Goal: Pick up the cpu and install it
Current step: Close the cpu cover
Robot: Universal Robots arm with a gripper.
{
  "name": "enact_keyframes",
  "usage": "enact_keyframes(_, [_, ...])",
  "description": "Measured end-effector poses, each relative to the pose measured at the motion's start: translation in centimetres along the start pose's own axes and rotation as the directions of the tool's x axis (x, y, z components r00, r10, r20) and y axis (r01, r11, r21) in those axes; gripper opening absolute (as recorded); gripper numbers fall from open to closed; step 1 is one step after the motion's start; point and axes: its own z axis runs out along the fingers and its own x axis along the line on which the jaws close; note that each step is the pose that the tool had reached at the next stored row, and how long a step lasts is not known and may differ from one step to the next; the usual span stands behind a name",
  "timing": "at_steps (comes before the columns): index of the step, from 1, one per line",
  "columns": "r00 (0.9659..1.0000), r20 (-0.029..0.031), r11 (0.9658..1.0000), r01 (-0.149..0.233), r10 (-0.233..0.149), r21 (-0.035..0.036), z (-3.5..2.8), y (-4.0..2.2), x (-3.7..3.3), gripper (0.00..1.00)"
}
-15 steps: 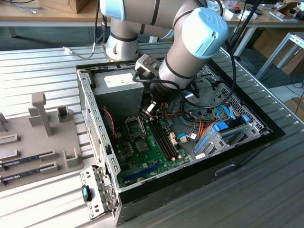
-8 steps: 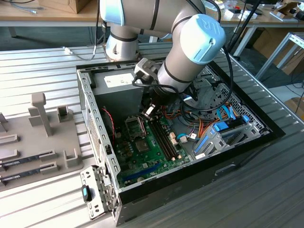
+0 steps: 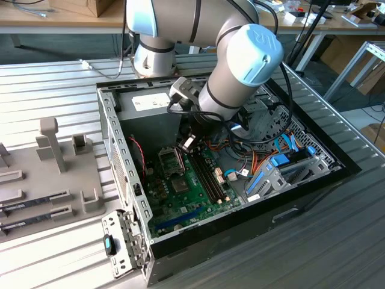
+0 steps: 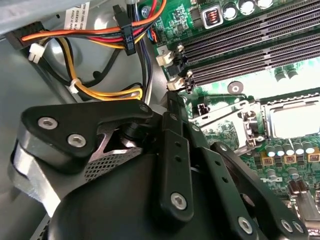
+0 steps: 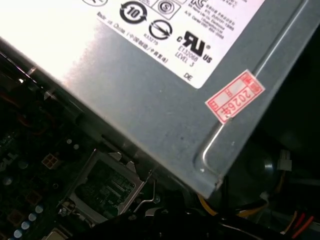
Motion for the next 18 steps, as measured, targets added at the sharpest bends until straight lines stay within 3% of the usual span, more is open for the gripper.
enact_keyframes(18, [1.0000,0.0001,1.0000,0.001,-0.001,-0.0004,0.06,0.04,0.03,0.11])
